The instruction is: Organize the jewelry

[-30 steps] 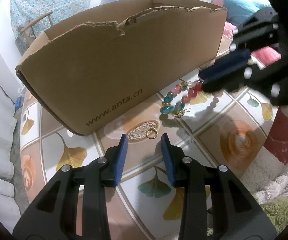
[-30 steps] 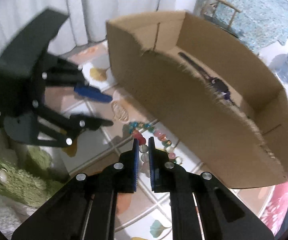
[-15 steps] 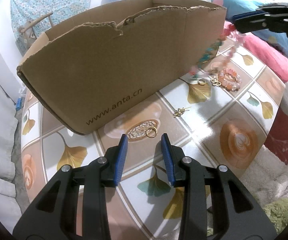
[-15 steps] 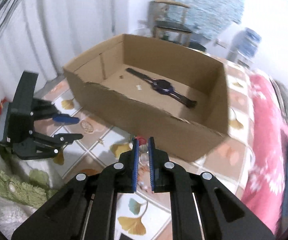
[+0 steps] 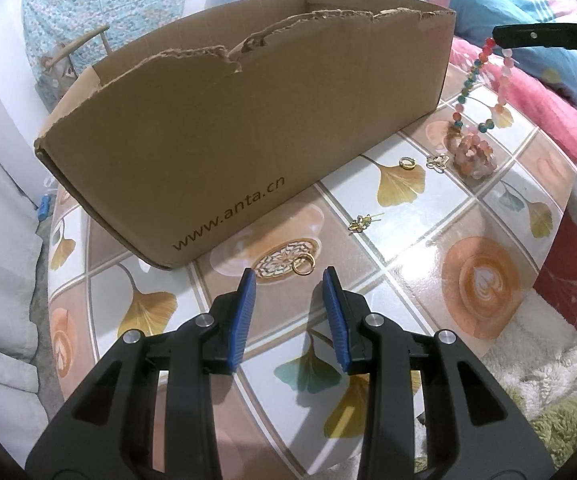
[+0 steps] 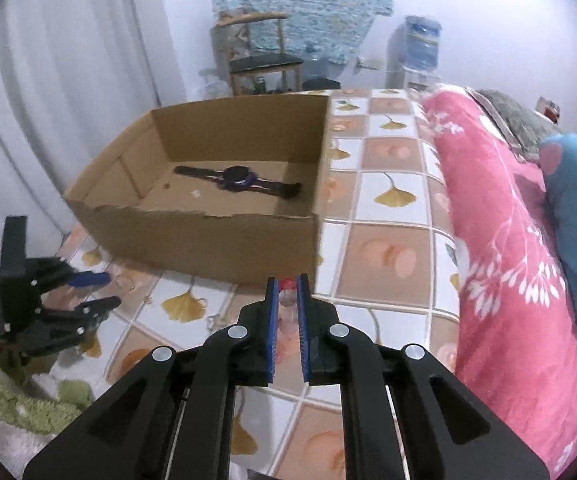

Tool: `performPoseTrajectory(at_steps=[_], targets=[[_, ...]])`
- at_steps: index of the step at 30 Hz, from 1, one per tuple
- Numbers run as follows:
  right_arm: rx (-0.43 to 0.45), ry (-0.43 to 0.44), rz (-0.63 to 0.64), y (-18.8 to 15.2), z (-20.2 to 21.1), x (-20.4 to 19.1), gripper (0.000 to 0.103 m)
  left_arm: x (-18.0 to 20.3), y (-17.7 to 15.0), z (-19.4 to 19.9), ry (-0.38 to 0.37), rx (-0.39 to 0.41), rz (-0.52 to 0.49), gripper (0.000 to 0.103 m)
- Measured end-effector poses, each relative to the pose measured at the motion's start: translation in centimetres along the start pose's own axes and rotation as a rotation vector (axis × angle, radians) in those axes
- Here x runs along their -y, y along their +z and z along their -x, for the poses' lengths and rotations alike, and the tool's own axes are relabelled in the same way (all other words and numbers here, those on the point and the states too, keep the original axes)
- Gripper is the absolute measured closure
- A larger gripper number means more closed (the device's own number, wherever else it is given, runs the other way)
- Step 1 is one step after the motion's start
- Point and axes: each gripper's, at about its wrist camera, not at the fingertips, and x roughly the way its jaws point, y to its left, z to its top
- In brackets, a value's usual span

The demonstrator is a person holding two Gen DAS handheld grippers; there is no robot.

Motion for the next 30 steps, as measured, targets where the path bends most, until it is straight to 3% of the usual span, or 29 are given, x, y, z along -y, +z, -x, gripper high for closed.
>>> performPoseTrajectory(at_steps=[7,17,18,20,21,22,25,30], targets=[[0.016,-0.03,0.02,0.5,-1.0,-0.4,0.094,0.2,0.0,0.1,0.001,-0.001,0.003,0.07],[-0.13,-0.156,0.094,-2.0,-6.3,-1.4,0.093,0.4,0.0,0.4,0.0,-0.001,-0.003,0.07],[-0.133,-0.148,0.085,-2.1,-6.4,-1.3,0.09,0.5,-0.1,0.4,-0.003,0.0,-0.005,0.07],[-0.119,-0.14,0.067,-2.1,-5.9,-1.2,0.069,0.5,-0.2,0.6,-0.007,0.002,-0.007,0.07],[-0.097,-0.141,0.058,-2.0,-5.5,-1.2,0.051,0.5,-0.3,0.7,-0.01,0.003,-0.009,0.07],[-0.08,-0.141,0.054,-1.9,-5.1,-1.2,0.046,0.5,-0.3,0.8,-0.012,0.004,-0.01,0.07],[-0.031,-0.12,0.027,-1.6,-3.7,-1.4,0.045,0.5,-0.5,1.3,-0.023,0.011,-0.017,0.07],[0.006,0.016,-0.008,-1.8,-2.9,-3.2,0.045,0.7,-0.4,1.5,-0.035,0.02,-0.027,0.07]])
